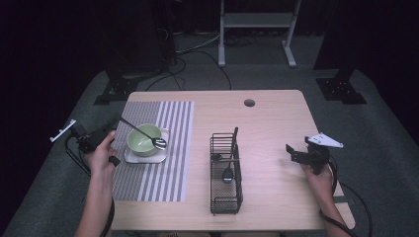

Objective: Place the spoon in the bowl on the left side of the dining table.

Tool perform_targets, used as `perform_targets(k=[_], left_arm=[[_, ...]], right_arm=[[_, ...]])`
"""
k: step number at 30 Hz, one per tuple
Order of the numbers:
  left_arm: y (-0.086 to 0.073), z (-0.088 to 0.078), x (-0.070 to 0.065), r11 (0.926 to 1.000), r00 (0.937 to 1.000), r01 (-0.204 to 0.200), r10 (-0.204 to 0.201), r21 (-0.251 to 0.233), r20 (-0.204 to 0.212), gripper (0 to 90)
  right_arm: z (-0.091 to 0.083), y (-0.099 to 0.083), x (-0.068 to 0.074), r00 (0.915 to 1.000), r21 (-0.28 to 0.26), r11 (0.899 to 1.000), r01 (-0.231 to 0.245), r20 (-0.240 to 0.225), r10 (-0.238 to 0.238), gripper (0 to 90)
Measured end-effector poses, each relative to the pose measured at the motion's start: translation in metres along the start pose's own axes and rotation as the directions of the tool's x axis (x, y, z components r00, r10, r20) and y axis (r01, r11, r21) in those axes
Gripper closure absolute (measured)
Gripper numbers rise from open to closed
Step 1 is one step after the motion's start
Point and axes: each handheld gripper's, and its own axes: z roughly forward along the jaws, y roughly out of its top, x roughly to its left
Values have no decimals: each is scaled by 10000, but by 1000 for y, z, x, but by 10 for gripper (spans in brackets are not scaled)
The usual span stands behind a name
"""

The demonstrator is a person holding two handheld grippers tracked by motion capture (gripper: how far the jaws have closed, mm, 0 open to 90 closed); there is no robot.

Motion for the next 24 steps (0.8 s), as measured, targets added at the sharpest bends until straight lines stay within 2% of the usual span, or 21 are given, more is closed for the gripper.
perform_targets(k=[10, 12, 24], left_arm=[[10, 2, 2, 9999, 9994, -142, 139, -93, -314, 888], [12, 3, 2, 9998, 9996, -60, 55, -182, -271, 887], [9, 10, 3, 9999, 9991, -82, 77, -119, -415, 886]], right_arm=[[1, 0, 0, 10000, 28, 10000, -30, -5, 30, 129], [1, 0, 0, 10000, 27, 10000, -33, -5, 33, 129], [0, 0, 0, 10000, 2, 10000, -45, -16, 45, 129]])
